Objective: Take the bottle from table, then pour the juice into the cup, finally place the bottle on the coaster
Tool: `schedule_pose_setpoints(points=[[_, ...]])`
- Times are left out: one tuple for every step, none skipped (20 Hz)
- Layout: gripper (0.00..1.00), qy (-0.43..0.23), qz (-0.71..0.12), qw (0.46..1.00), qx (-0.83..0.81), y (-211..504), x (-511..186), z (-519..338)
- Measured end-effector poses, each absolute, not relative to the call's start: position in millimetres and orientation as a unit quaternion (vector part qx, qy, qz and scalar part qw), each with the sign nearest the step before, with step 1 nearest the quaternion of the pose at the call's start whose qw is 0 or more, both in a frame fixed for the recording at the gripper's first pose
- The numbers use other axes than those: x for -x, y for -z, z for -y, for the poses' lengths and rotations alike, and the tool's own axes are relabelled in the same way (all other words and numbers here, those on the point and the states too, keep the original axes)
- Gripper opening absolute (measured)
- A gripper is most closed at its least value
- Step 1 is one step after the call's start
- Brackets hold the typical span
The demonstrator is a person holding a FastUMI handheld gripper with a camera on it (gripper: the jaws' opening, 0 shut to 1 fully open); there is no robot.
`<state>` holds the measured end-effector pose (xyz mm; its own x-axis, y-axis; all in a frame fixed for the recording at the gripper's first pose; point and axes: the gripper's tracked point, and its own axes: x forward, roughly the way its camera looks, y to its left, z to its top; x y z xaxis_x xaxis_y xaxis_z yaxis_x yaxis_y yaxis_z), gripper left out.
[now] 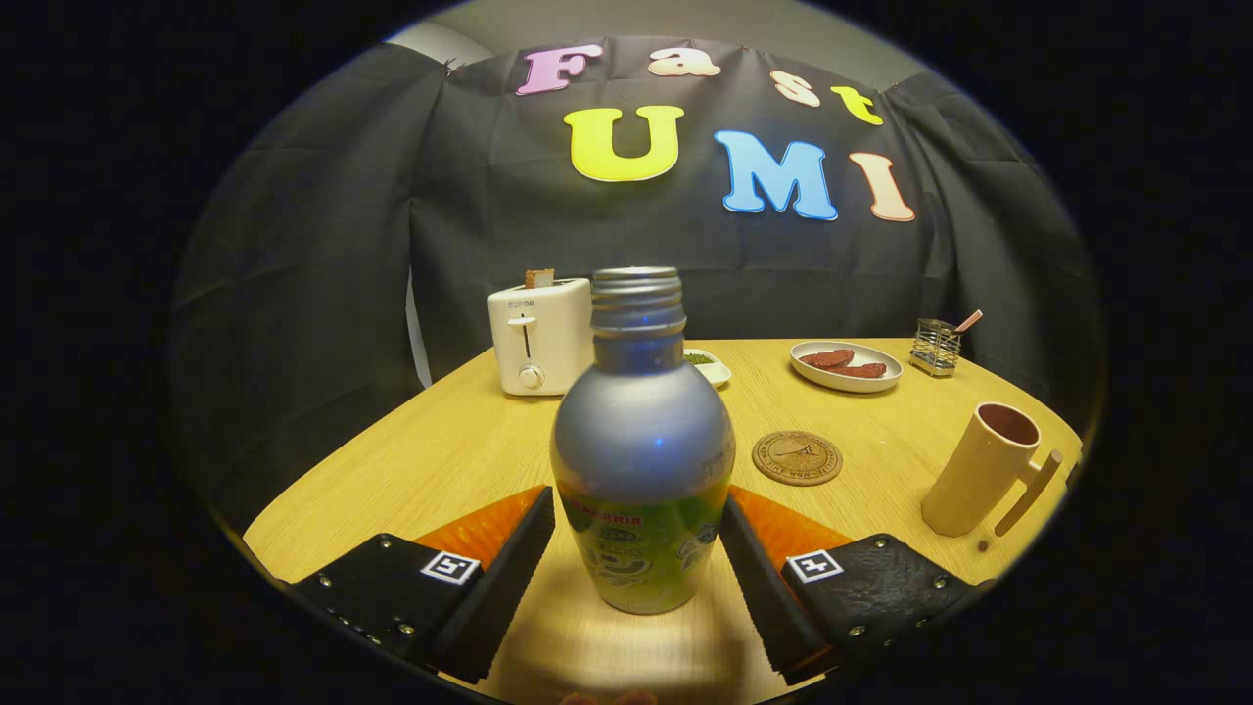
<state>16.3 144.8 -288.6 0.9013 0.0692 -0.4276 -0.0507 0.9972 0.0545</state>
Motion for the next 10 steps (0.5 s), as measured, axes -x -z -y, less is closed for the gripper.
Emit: schedule_pose_setpoints(points=[[0.99, -0.032, -0.224, 0.974, -0.020, 291.2, -16.0, -146.0], [0.99, -0.032, -0.228, 0.973, -0.019, 292.8, -16.6, -146.1], [0.99, -0.032, -0.231, 0.972, -0.018, 296.2, -15.8, -145.4], [0.99, -0.031, -0.234, 0.972, -0.018, 298.4, -15.5, -144.4], [0.99, -0.030, -0.237, 0.971, -0.019, 301.4, -14.6, -143.7], [0.99, -0.029, -0.241, 0.970, -0.021, 304.0, -14.2, -142.5], [0.99, -0.028, -0.246, 0.969, -0.022, 307.3, -14.8, -142.1], [0.98, -0.027, -0.249, 0.968, -0.023, 309.6, -14.1, -141.1], [0.98, -0.026, -0.252, 0.967, -0.024, 310.0, -13.3, -139.8], [0.90, -0.028, -0.252, 0.967, -0.026, 309.1, -13.6, -140.4]])
